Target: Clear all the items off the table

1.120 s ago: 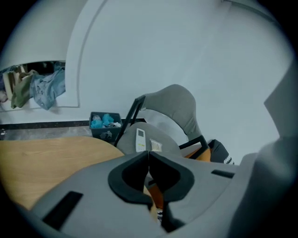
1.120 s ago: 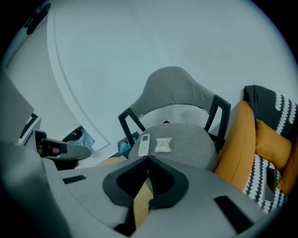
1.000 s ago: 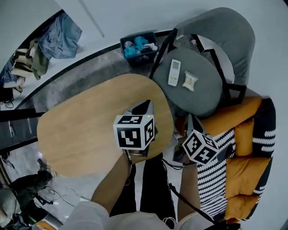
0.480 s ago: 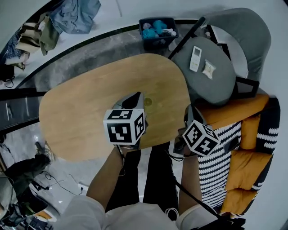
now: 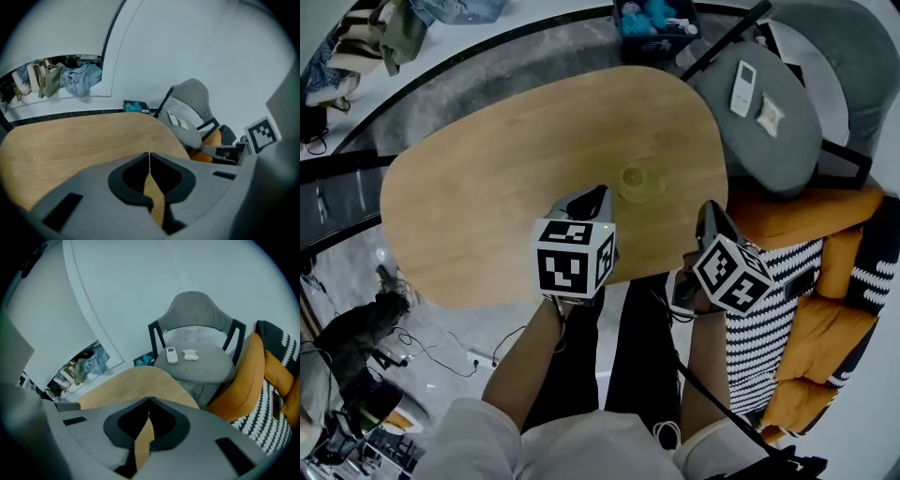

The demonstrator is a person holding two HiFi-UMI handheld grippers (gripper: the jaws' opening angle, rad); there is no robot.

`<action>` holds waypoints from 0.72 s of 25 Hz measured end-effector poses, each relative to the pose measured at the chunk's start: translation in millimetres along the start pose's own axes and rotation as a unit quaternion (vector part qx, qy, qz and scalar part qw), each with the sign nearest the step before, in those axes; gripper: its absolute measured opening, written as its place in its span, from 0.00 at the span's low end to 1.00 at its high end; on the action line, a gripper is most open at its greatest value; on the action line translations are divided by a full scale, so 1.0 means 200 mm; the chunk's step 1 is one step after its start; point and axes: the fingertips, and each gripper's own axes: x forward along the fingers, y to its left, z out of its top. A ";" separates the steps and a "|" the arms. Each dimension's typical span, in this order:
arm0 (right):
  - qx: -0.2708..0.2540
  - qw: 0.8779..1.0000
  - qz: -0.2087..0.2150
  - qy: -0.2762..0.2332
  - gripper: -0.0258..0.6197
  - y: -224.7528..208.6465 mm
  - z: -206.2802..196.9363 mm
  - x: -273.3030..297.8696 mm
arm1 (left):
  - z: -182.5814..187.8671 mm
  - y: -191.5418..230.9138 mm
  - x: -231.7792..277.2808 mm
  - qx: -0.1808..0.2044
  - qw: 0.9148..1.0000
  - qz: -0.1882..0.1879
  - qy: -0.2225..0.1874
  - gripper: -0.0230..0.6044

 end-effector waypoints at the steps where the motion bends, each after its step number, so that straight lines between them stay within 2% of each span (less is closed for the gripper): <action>1: 0.001 1.000 0.000 0.002 0.08 0.00 -0.01 0.01 | 0.00 -0.01 0.01 0.007 1.000 -0.003 0.003 0.05; 4: 0.003 1.000 0.002 0.005 0.08 0.01 -0.02 0.02 | 0.00 -0.04 0.04 0.030 0.999 -0.012 0.011 0.08; 7: 0.006 1.000 0.002 0.008 0.08 0.00 -0.02 0.02 | -0.01 -0.08 0.07 0.060 0.998 -0.019 0.024 0.21; 12: 0.016 1.000 -0.002 0.012 0.08 -0.06 -0.05 0.03 | -0.08 -0.14 0.16 0.156 0.986 -0.013 0.059 0.44; 15: 0.020 1.000 -0.004 0.016 0.08 -0.10 -0.06 0.04 | -0.10 -0.17 0.22 0.173 0.982 -0.015 0.072 0.54; 18: 0.026 0.999 -0.004 0.021 0.08 -0.13 -0.08 0.05 | -0.09 -0.18 0.26 0.192 0.978 -0.003 0.079 0.57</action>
